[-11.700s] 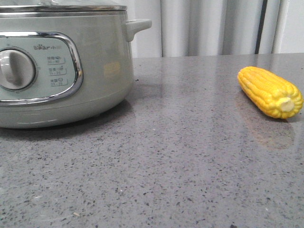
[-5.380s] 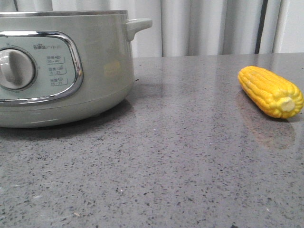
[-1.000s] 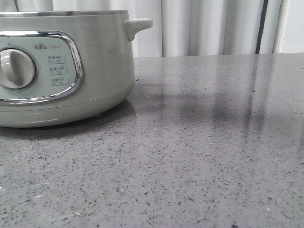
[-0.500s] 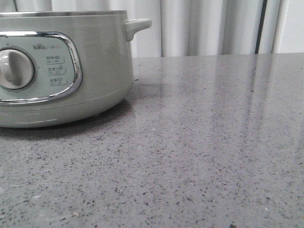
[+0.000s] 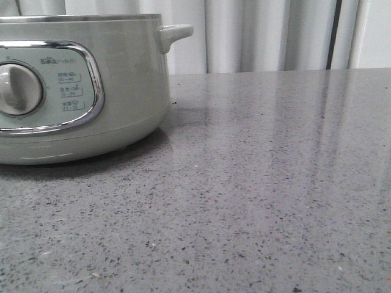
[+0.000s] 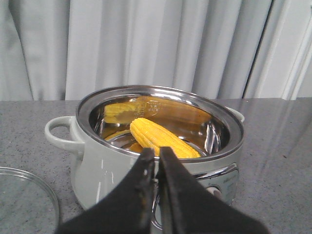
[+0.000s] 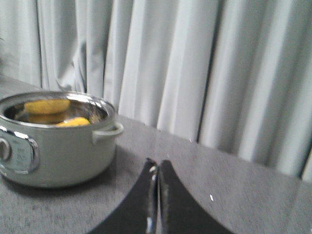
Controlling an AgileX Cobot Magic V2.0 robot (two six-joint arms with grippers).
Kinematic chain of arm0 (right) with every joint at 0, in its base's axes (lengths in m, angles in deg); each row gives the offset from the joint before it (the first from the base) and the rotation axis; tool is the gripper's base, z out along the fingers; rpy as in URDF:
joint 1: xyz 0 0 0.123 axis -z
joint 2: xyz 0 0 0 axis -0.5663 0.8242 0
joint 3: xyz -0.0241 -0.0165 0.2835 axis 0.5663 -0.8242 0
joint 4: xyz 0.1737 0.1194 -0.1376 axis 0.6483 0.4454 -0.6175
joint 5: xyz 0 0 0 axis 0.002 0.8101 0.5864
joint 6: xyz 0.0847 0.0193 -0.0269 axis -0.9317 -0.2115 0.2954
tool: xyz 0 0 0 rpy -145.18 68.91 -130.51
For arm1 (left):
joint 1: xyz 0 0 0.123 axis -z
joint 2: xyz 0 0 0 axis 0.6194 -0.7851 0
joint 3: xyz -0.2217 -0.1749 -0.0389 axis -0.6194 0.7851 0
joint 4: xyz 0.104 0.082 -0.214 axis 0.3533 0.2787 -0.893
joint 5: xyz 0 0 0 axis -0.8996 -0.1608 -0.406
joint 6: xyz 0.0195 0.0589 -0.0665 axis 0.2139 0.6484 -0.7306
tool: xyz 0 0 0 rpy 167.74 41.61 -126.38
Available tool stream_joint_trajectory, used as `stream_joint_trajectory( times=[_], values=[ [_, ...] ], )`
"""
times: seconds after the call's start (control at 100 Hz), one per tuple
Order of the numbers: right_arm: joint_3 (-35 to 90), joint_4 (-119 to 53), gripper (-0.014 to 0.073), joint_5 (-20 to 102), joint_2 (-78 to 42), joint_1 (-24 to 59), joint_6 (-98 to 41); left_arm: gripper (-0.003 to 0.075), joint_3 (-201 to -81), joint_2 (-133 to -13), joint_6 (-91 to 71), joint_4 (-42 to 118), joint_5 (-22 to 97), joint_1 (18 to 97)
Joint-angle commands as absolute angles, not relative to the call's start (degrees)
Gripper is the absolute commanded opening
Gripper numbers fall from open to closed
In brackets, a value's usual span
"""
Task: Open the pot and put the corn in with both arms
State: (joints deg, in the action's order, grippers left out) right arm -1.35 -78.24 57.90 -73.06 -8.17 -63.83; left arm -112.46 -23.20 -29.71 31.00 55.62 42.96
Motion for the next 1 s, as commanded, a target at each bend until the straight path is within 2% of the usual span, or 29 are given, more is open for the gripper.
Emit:
stream_joint_trajectory(
  times=[0.0,0.56,0.75,0.99],
  values=[
    [-0.2,-80.7,-0.0060,48.6,-68.7,-8.1,-64.3,-0.0020,-113.9,-24.0,-29.8,29.8,51.8,43.8],
    [-0.2,-80.7,-0.0064,49.0,-65.0,-8.1,-64.3,-0.0020,-113.9,-24.0,-29.8,28.9,51.6,43.8],
    [-0.2,-80.7,-0.0064,49.0,-65.0,-8.1,-64.3,-0.0020,-109.4,-23.9,-29.8,29.6,51.2,43.8],
    [-0.2,-80.7,-0.0064,49.0,-65.0,-8.1,-64.3,-0.0020,-94.7,-18.8,-35.3,50.4,40.8,43.8]
  ],
)
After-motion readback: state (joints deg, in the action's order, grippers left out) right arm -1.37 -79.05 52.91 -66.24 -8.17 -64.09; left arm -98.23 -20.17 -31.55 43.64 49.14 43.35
